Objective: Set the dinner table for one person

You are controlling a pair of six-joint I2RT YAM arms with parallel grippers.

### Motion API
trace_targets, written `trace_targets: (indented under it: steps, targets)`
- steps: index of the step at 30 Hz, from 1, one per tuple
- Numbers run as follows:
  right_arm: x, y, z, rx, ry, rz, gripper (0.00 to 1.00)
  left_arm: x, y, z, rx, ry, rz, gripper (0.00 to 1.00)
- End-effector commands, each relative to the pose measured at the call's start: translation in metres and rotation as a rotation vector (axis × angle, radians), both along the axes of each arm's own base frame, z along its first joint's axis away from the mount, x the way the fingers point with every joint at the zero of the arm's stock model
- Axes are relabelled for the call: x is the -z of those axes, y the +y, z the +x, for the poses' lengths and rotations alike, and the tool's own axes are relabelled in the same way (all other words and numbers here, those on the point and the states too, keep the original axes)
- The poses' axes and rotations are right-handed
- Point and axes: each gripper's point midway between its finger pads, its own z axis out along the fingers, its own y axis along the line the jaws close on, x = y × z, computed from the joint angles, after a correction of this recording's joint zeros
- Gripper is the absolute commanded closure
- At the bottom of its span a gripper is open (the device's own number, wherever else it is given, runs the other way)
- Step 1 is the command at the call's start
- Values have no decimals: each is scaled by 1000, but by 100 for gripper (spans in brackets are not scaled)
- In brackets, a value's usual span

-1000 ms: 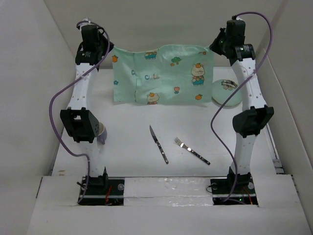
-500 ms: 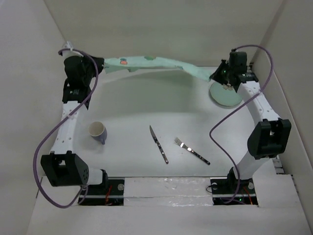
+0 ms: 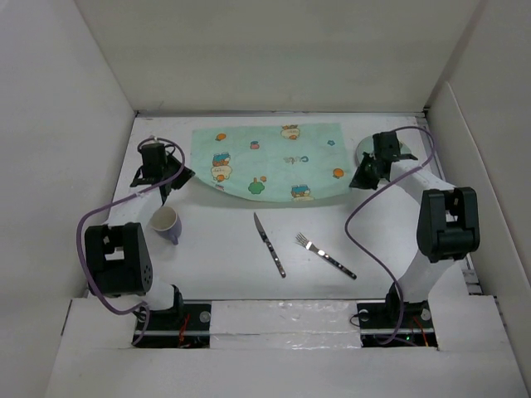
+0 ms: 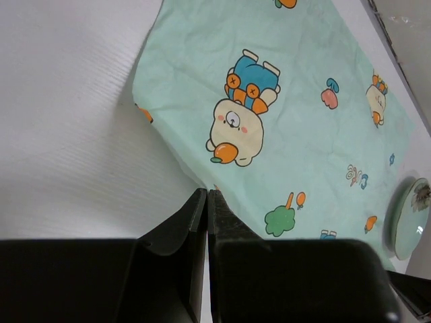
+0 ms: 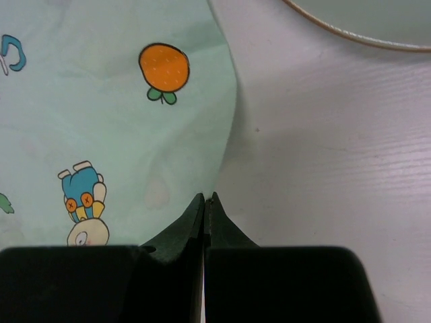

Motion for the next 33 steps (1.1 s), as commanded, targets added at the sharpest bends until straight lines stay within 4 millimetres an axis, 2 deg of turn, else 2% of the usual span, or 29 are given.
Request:
trace_targets:
  steps: [1,3,4,7,11,15,19,26,29,30,31,33]
  targets:
    - [-9,-5,-2,-6,-61,-31,100,-8,0,-14,37,-36,34,100]
    - [-10,-9,-8,0,-63,-27,100,-6,1,-23,37,-29,51,100]
    - [-5,-9,-16,-4,-48,-27,100,4,1,-31,37,-3,54,100]
    - [-8,-9,-26,-6,-56,-26,100,15,2,-40,41,28,65,100]
    - [-2,-9,-45,-11,-35,-26,100,17,3,-51,46,44,73,100]
    - [-1,-12,-54,-11,-36,-37,100,15,5,-58,47,49,91,100]
    - [1,-16,-58,2,-26,-43,100,23,3,-67,62,76,88,100]
    - [3,-18,-59,6,-25,-51,98,29,1,-77,79,95,93,100]
    - [2,-17,-58,1,-25,-47,94,33,0,-81,91,108,94,100]
    - [3,-16,-58,-3,-20,-42,90,34,0,-82,93,108,94,98]
    - [1,-15,-57,-4,-23,-40,87,34,0,-81,96,108,95,88]
    - [-5,-15,-55,-4,-34,-39,77,32,-1,-81,103,100,93,82]
